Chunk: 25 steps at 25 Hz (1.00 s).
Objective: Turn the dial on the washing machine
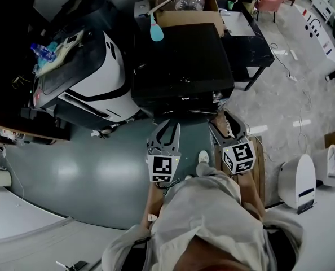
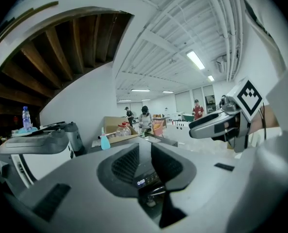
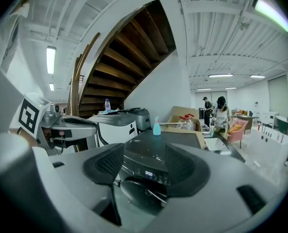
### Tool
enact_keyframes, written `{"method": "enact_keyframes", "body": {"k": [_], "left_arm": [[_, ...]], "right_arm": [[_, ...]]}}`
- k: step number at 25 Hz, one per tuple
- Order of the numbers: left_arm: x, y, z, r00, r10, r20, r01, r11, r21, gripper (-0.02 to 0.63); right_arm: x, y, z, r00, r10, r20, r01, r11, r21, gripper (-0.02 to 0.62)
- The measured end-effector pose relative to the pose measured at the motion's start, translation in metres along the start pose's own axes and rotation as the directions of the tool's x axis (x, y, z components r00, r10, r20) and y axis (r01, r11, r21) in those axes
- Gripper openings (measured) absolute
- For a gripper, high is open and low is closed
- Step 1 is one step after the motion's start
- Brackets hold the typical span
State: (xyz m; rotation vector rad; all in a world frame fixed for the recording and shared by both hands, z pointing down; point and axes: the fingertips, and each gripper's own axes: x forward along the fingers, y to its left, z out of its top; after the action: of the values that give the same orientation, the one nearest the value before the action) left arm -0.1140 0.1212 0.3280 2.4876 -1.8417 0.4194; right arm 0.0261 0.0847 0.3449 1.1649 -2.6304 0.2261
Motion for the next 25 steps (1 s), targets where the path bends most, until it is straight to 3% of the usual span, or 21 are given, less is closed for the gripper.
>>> {"method": "enact_keyframes", "body": {"k": [18,25], "left_arm": [[0.092,-0.006,0.031,0.996,0.091,-0.022,-0.091,0.996,0.003,0.087],[0.117,-0.01,0.033,0.996,0.076,-0.04,-0.076,0.997,0.008,0.091]], "right_arm": [[0.054,-0.097,0.015,0.996,0.088,0.005,-0.088,0.996,0.004,0.259],[0.065,-0.119,0.009,0.996,0.085,-0.005,-0.085,0.996,0.027,0.256]]}}
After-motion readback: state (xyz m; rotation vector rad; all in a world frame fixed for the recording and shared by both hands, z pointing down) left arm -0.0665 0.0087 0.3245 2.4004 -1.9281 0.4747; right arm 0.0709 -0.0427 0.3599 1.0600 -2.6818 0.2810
